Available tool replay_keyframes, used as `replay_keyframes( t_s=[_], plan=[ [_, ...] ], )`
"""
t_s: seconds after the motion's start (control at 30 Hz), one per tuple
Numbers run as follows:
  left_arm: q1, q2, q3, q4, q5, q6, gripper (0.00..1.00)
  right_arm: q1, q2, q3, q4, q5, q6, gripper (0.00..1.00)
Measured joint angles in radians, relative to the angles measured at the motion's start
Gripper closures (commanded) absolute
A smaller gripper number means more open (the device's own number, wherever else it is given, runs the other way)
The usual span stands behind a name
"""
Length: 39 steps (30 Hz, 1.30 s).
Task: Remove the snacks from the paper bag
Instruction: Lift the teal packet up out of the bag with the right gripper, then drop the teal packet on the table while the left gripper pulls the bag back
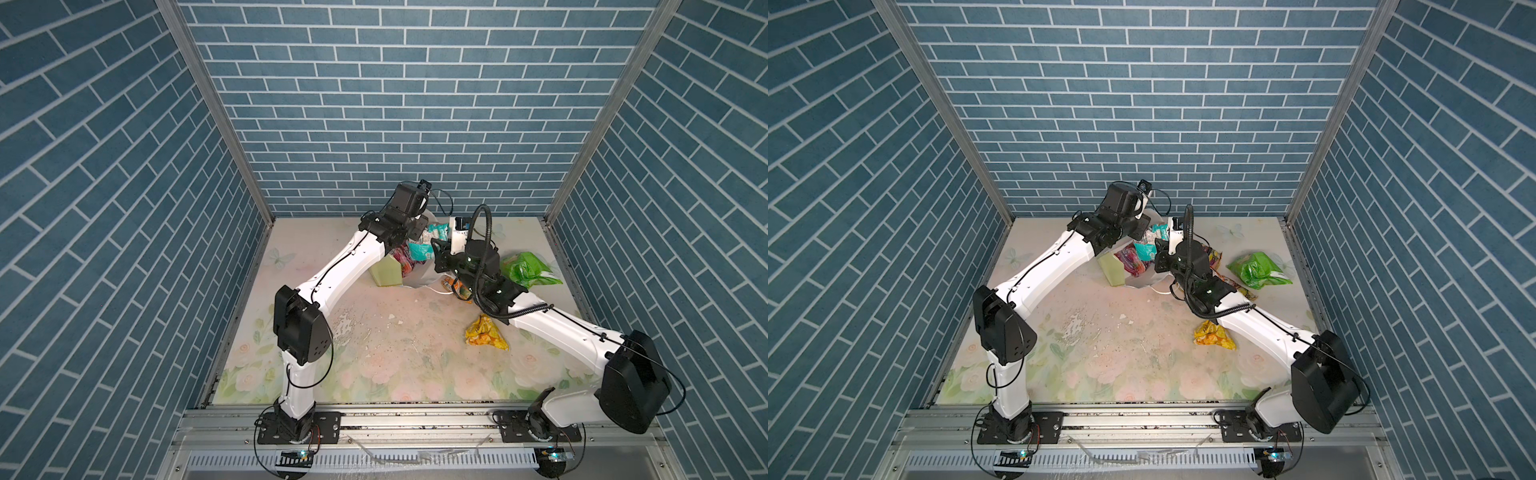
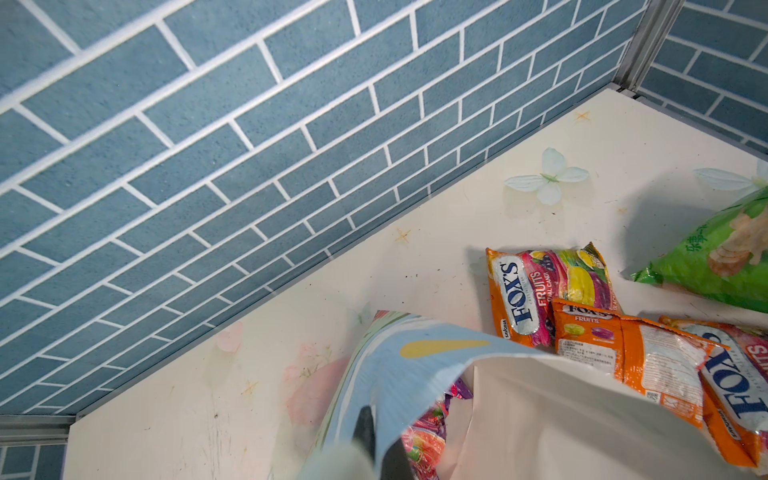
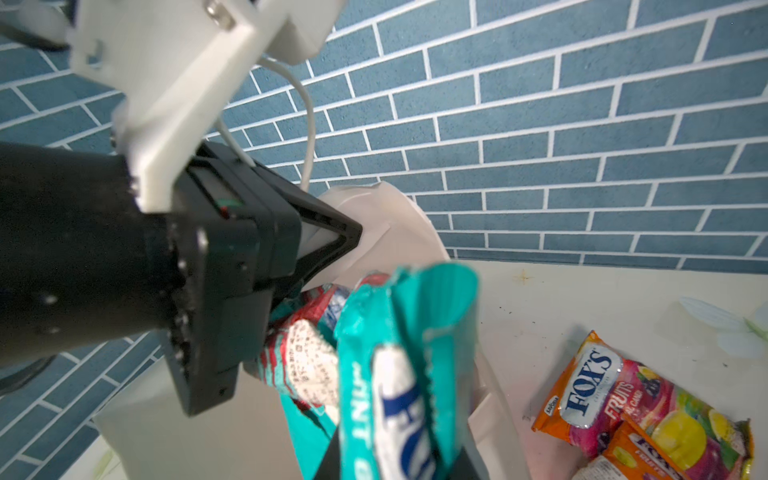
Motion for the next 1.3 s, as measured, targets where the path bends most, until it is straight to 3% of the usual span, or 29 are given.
replay_keyframes(
  t_s=[0.8, 1.3],
  plan=[
    [0.068, 0.000, -0.067, 0.053, 0.047, -0.100, 1.00, 0.000, -0.134, 0.022, -0.085, 0.072, -0.011, 1.00],
    [0.142, -0.057, -0.135, 0.054, 0.148, -0.145, 1.00, -0.008, -0.251, 0.098, -0.193, 0.099, -0.024, 1.00]
  ],
)
